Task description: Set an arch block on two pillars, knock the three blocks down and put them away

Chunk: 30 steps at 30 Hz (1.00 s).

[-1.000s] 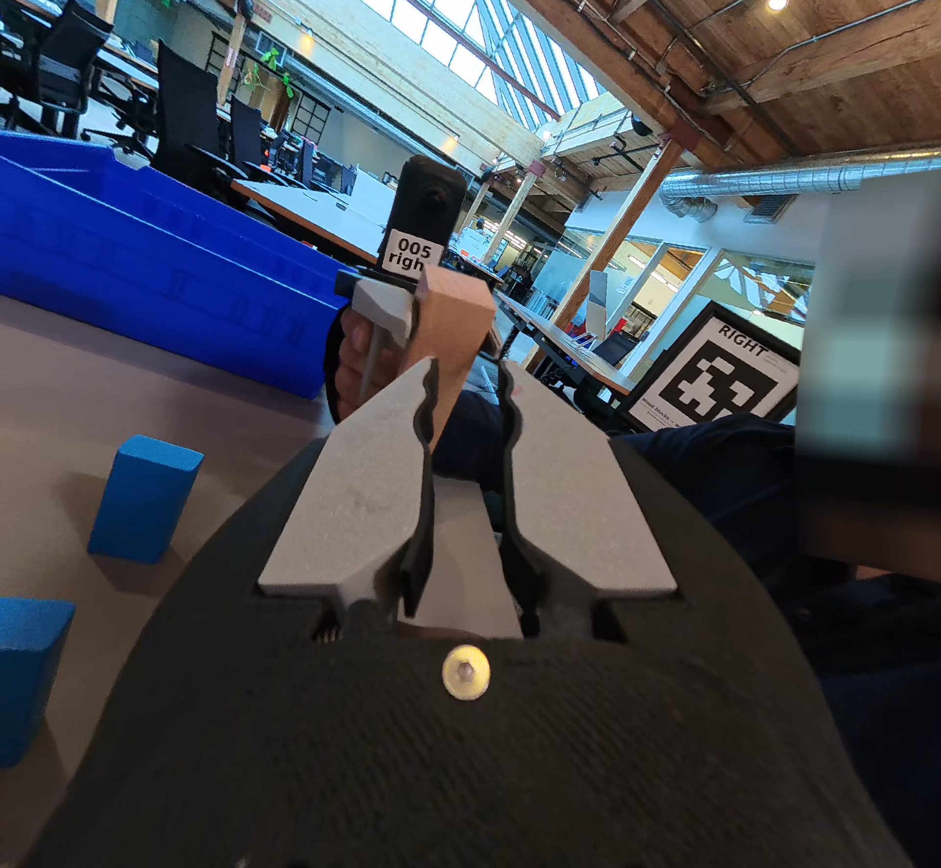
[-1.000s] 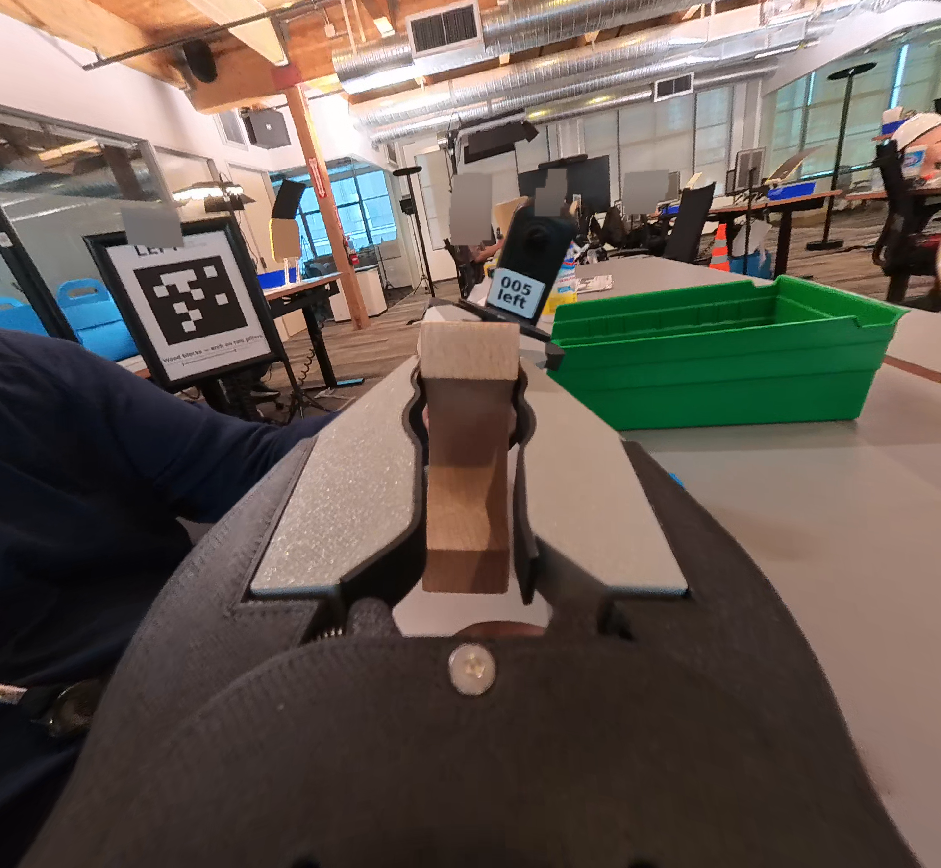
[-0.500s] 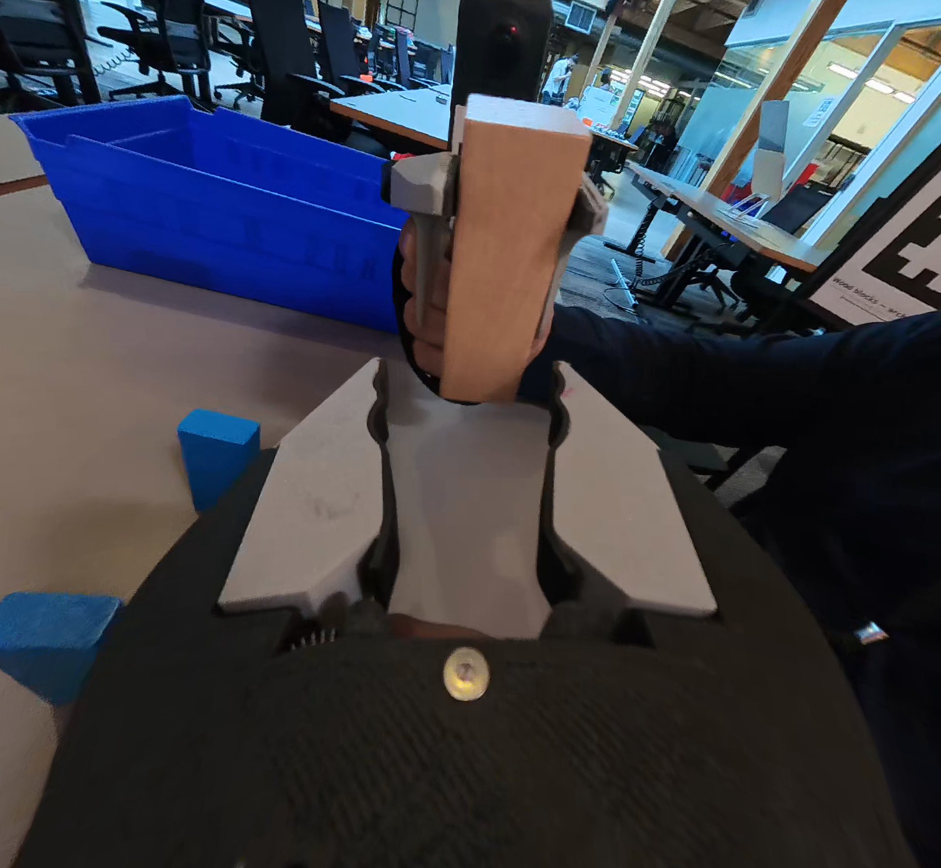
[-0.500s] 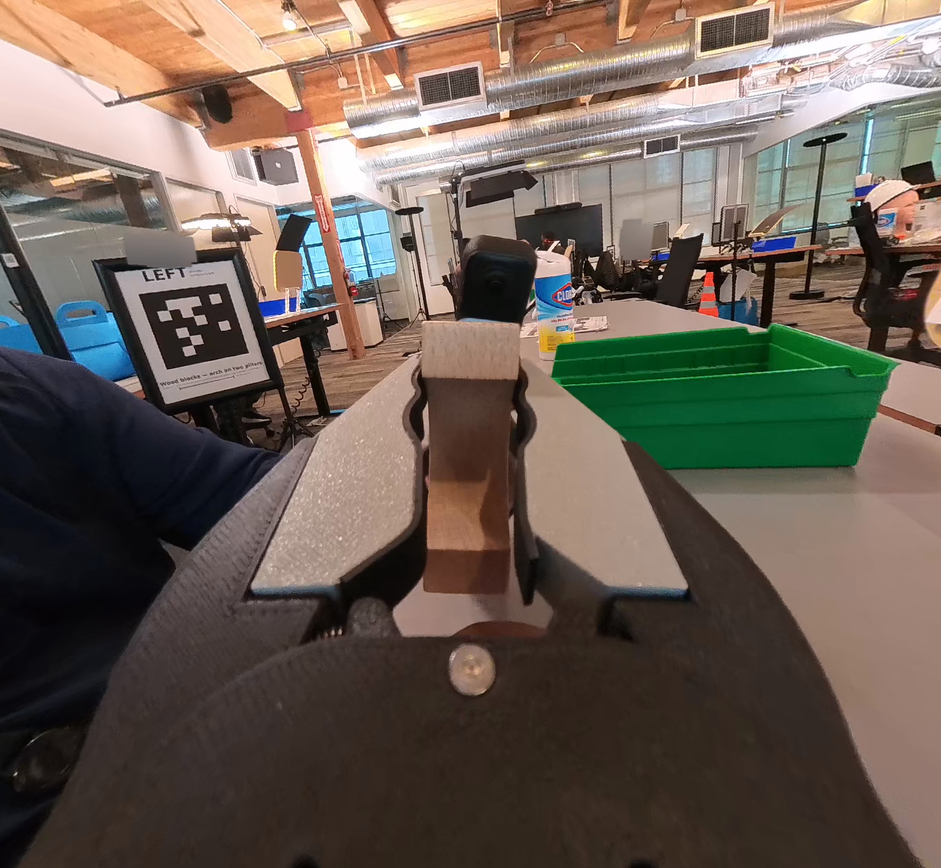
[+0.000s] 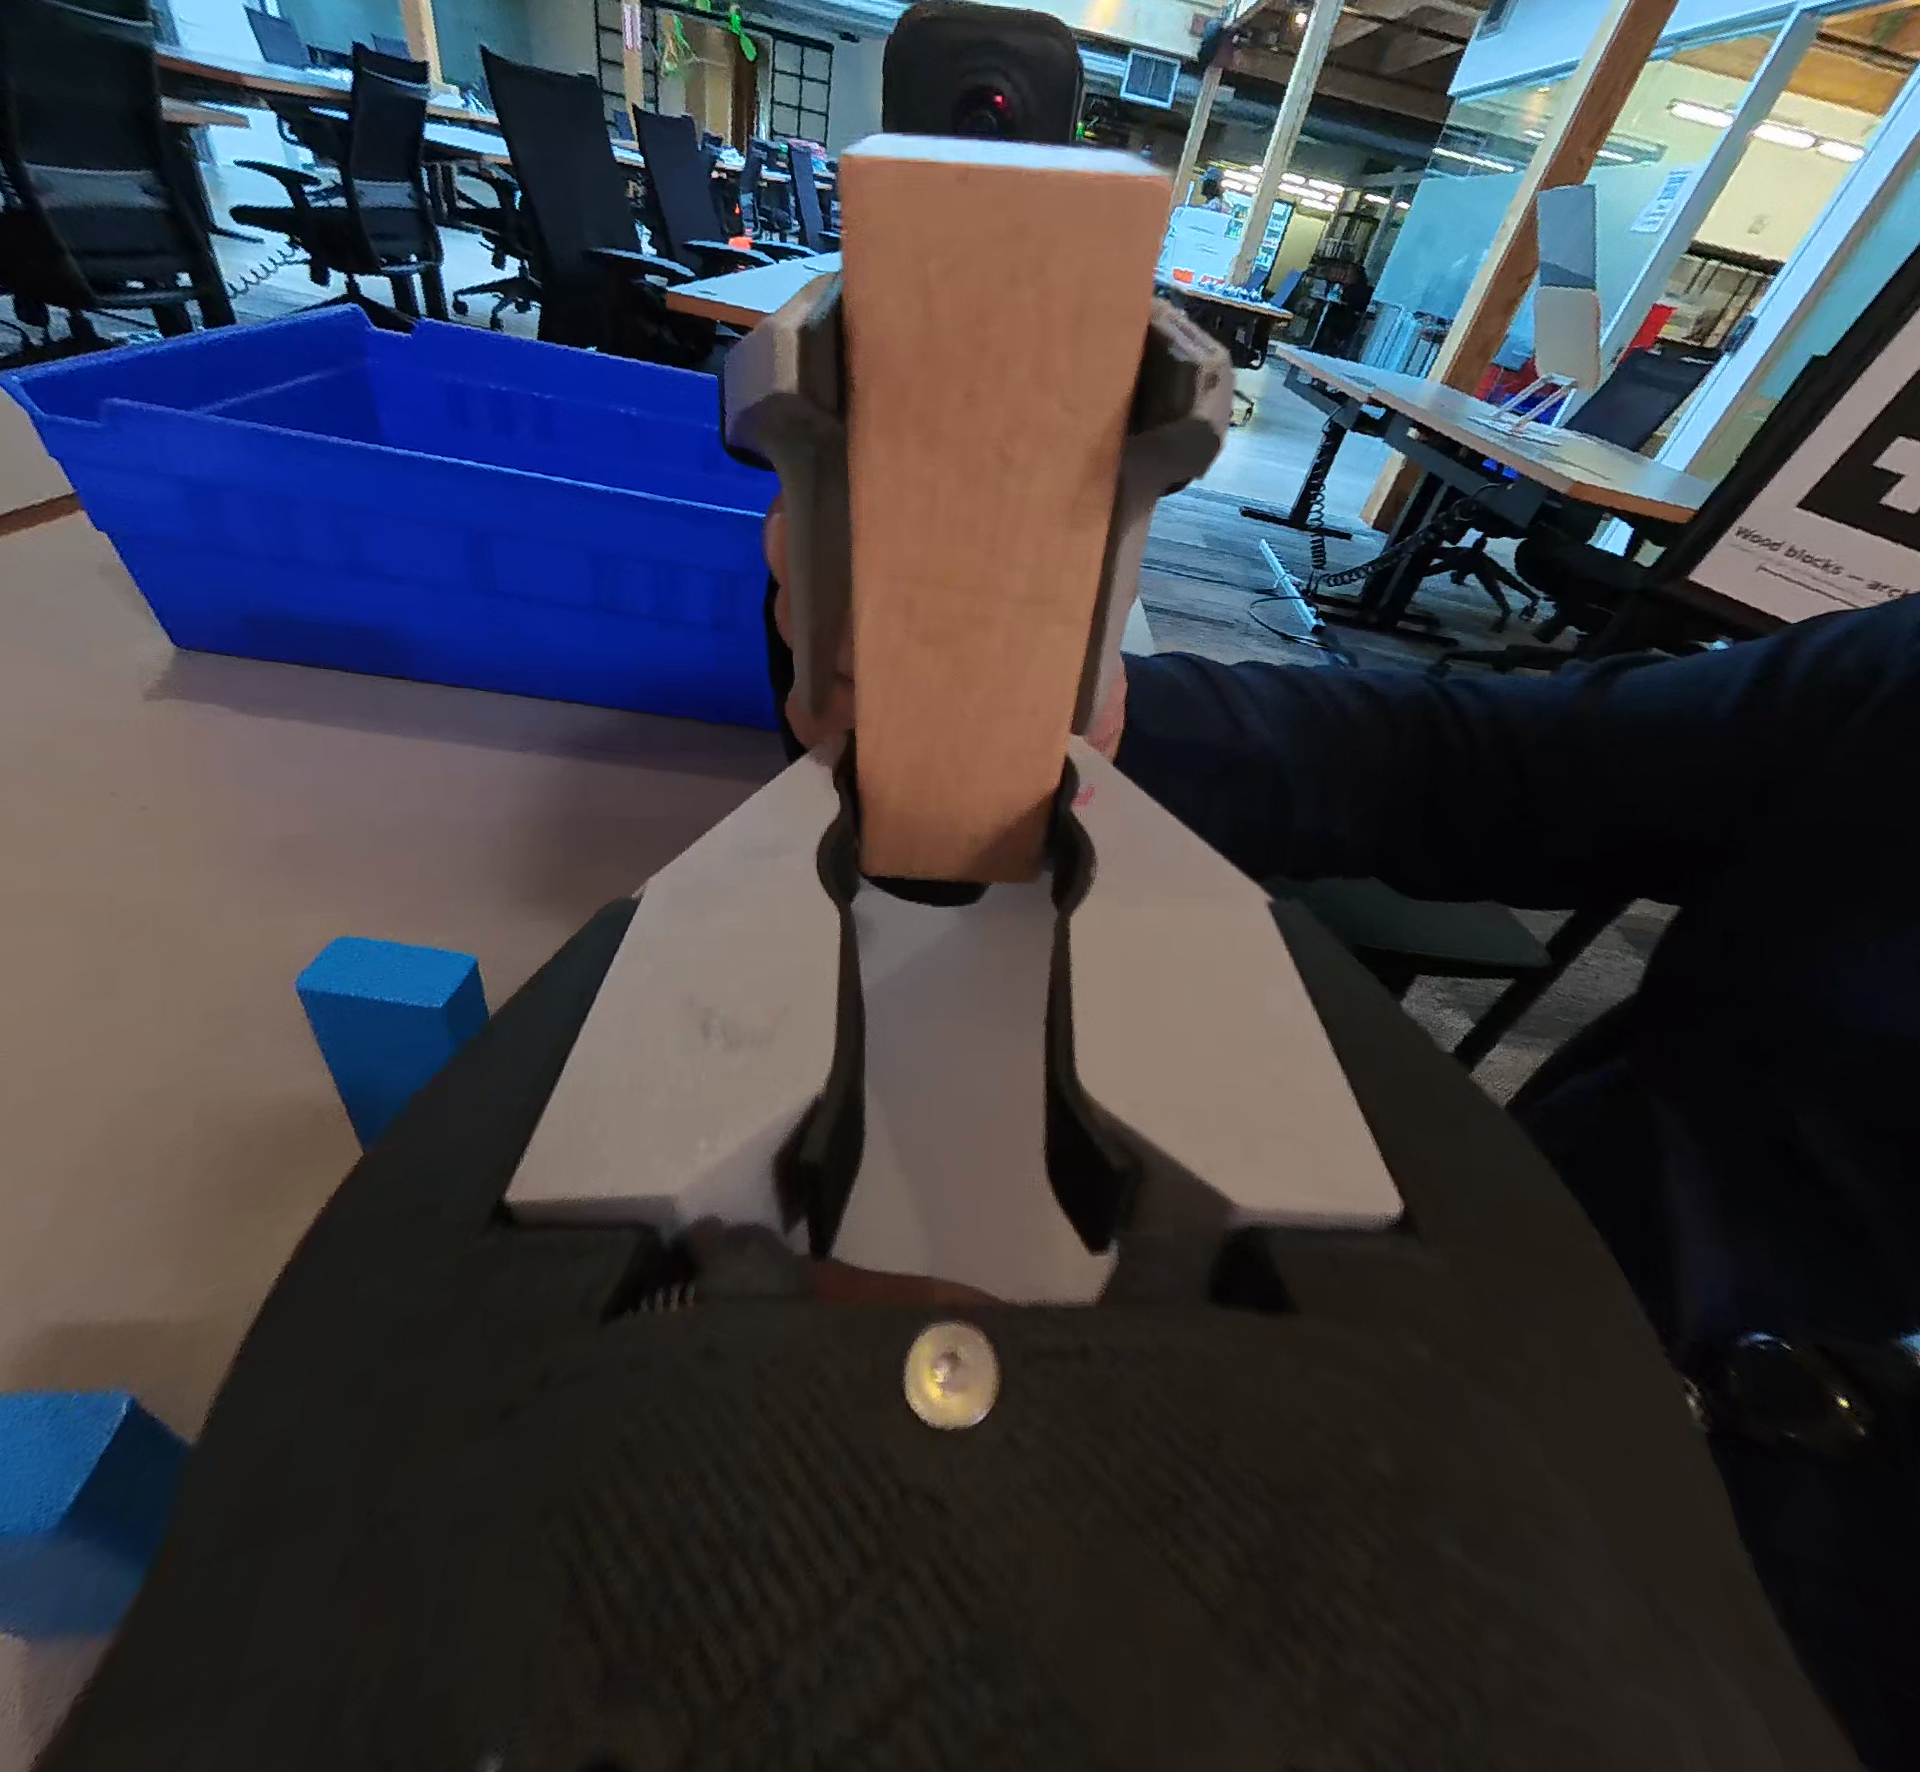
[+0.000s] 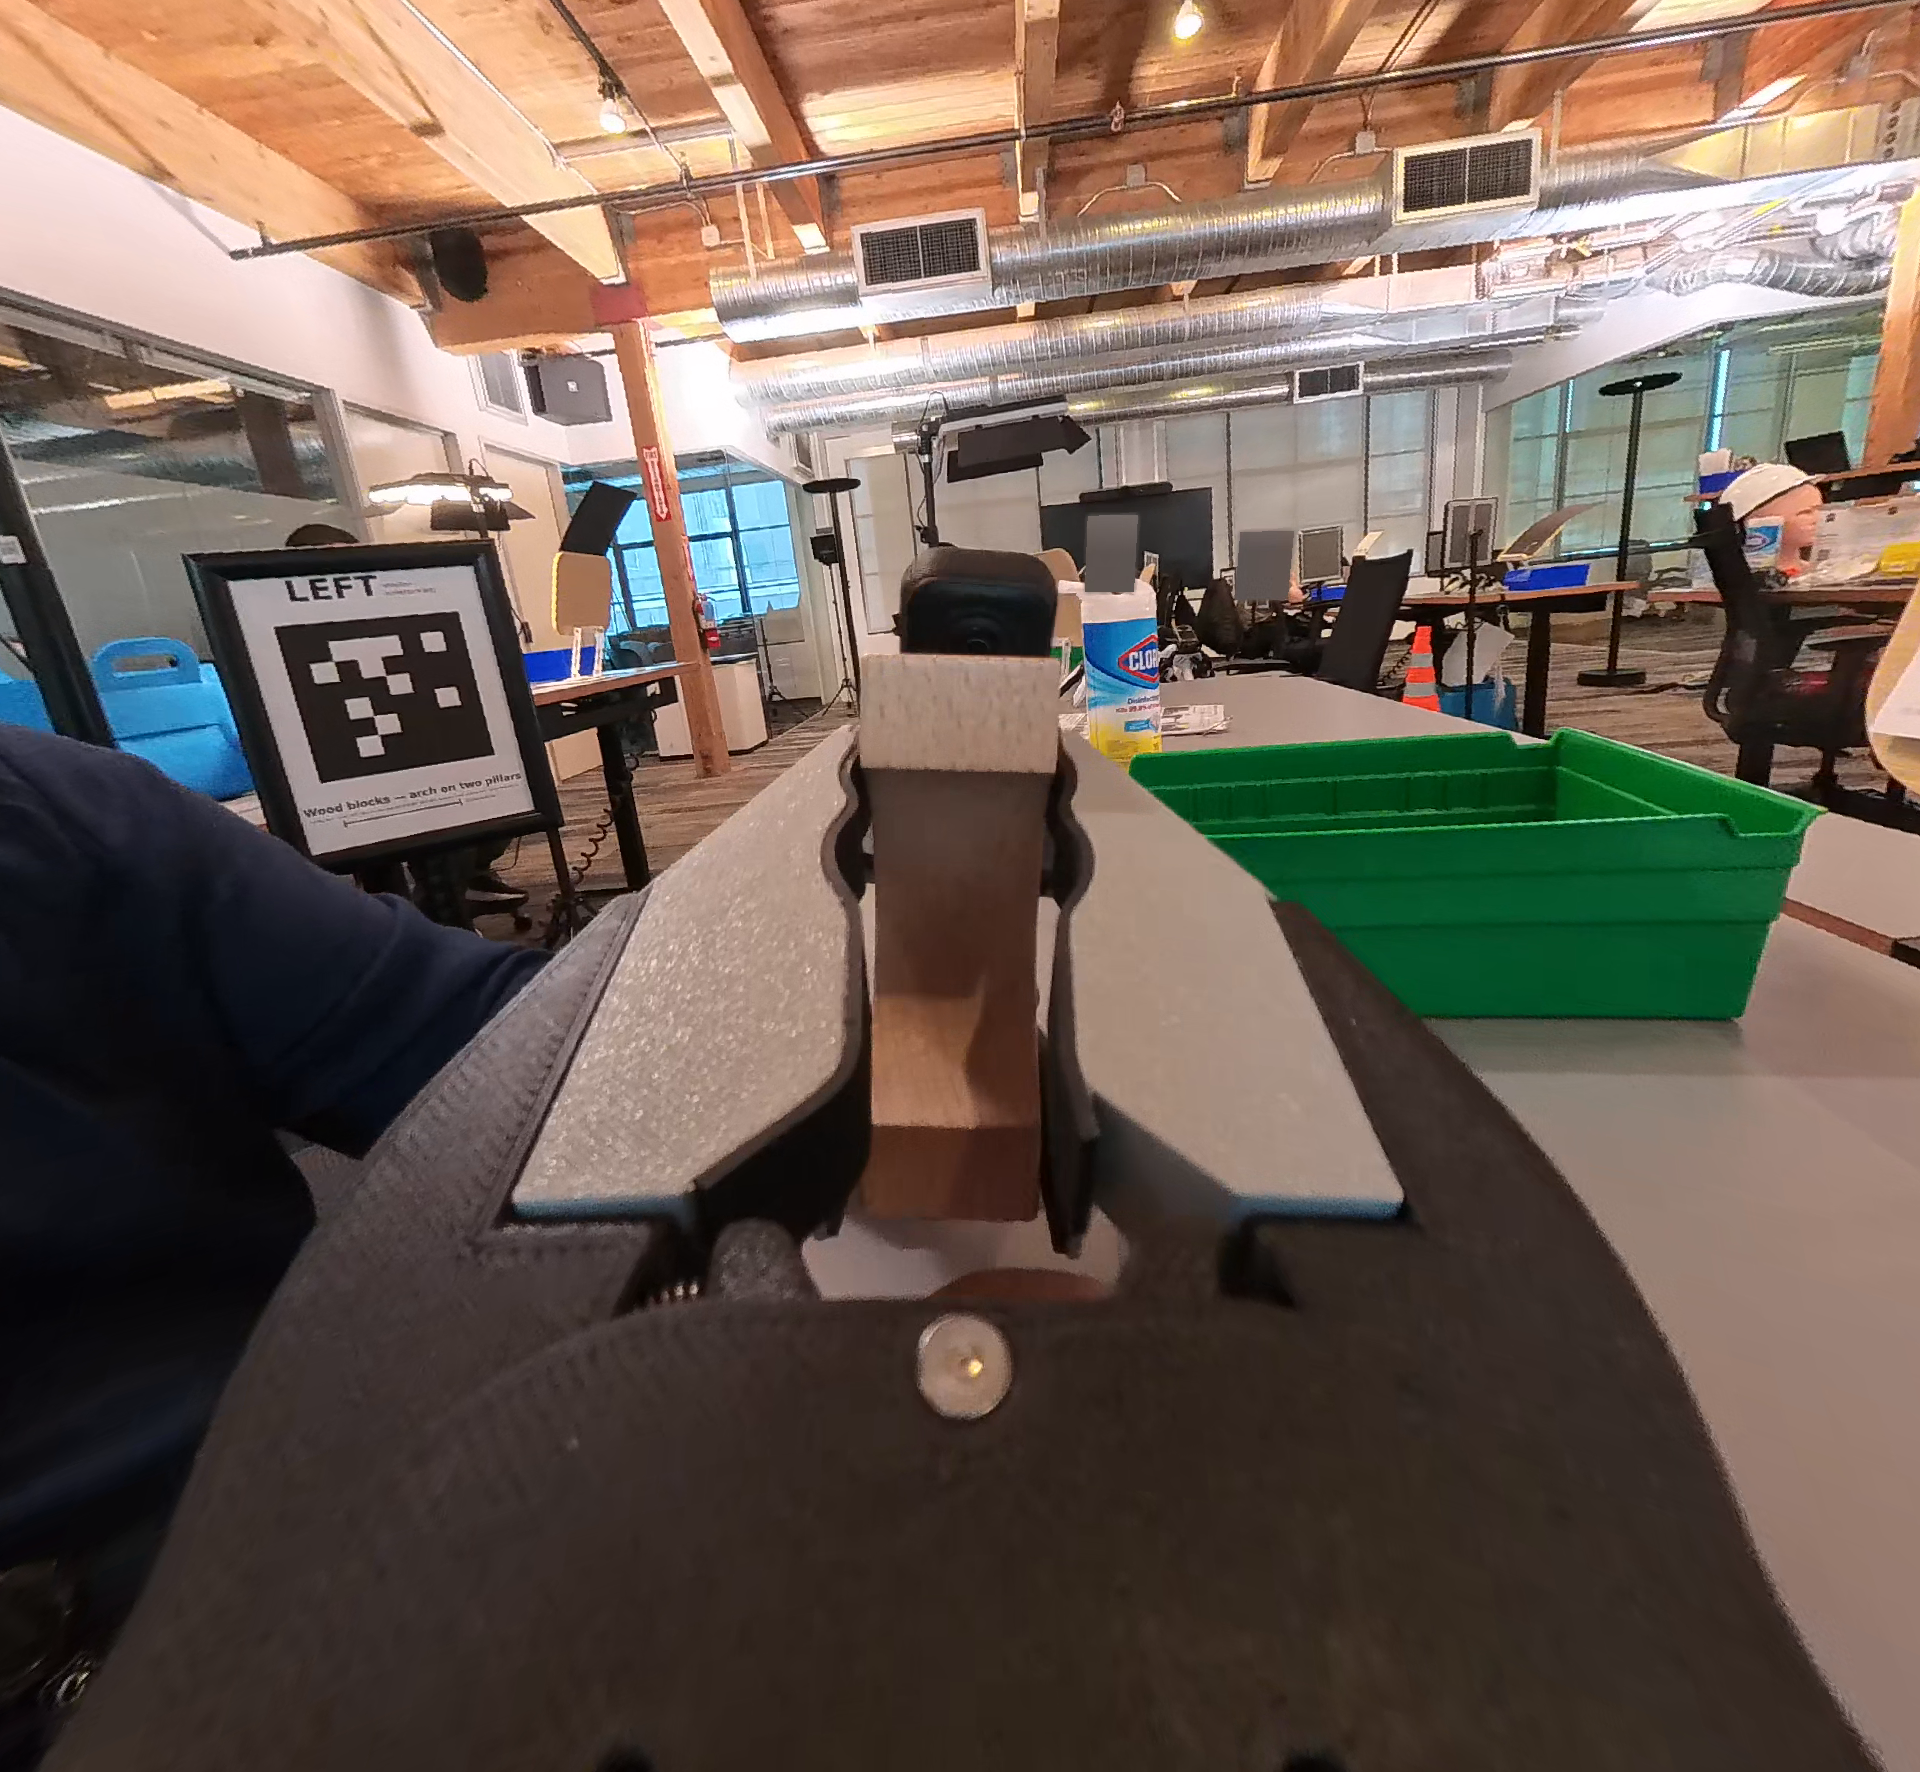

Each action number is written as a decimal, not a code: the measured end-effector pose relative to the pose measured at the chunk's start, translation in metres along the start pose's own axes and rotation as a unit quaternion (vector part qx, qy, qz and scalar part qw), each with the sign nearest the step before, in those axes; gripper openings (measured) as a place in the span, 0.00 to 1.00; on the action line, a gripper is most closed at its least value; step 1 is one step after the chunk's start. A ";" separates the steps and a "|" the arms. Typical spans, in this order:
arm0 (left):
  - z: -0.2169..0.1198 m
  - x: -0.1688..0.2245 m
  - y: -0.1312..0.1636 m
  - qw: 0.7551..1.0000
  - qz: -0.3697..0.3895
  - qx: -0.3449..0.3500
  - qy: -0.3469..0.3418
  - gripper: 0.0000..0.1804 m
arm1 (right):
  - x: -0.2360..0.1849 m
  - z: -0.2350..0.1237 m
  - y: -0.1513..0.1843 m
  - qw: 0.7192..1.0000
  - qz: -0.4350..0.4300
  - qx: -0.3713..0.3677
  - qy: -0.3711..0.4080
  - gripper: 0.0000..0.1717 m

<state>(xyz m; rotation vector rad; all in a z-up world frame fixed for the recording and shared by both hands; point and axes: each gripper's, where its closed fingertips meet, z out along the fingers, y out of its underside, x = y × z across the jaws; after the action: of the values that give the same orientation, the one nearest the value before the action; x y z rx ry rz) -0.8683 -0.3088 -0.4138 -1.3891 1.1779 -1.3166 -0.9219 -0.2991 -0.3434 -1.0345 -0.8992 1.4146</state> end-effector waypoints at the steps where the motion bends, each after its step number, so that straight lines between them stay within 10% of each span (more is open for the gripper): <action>1: -0.001 -0.001 0.000 1.000 0.006 -0.002 -0.002 0.18 | 0.000 0.000 0.000 1.000 0.001 0.000 0.001 0.18; 30: -0.066 -0.011 -0.055 0.990 -0.014 0.143 0.003 0.17 | 0.012 -0.009 0.020 0.998 0.011 -0.068 0.005 0.18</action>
<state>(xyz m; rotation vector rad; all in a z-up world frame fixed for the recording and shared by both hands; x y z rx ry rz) -0.9302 -0.2868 -0.3571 -1.1979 0.9336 -1.4461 -0.9200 -0.2892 -0.3666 -1.1556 -0.9906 1.3806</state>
